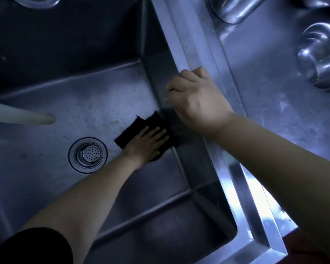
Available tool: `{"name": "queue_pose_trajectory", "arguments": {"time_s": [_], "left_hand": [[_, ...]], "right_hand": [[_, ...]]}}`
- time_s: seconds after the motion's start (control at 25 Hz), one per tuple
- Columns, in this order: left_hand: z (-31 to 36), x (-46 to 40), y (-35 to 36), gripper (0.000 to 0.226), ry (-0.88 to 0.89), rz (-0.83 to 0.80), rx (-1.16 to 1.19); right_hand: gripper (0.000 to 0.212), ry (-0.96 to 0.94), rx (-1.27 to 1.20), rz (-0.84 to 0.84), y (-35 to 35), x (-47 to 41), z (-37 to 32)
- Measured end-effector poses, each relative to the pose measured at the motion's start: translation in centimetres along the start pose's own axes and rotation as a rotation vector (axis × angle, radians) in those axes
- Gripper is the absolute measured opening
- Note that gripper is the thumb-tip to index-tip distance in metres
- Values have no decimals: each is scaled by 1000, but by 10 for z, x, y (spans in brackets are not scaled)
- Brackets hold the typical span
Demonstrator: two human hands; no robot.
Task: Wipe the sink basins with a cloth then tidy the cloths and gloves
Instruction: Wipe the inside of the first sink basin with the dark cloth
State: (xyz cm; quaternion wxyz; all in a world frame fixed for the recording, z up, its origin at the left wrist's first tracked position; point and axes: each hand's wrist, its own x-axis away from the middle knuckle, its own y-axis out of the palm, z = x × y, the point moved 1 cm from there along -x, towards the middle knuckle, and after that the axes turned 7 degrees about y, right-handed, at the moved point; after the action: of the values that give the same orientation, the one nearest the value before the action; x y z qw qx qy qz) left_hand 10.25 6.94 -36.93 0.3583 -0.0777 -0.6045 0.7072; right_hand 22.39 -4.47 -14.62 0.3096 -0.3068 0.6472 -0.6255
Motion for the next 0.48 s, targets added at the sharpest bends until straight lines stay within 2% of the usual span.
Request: {"name": "queue_pose_trajectory", "arguments": {"time_s": [0.24,0.48], "left_hand": [[-68,-27,-32,59,-252,97,58],[-34,-13,-20,58,-251,72,20]], "right_hand": [[26,27,81,-13,8,-2,0],[26,47,96,-35,8,0,-2]]}}
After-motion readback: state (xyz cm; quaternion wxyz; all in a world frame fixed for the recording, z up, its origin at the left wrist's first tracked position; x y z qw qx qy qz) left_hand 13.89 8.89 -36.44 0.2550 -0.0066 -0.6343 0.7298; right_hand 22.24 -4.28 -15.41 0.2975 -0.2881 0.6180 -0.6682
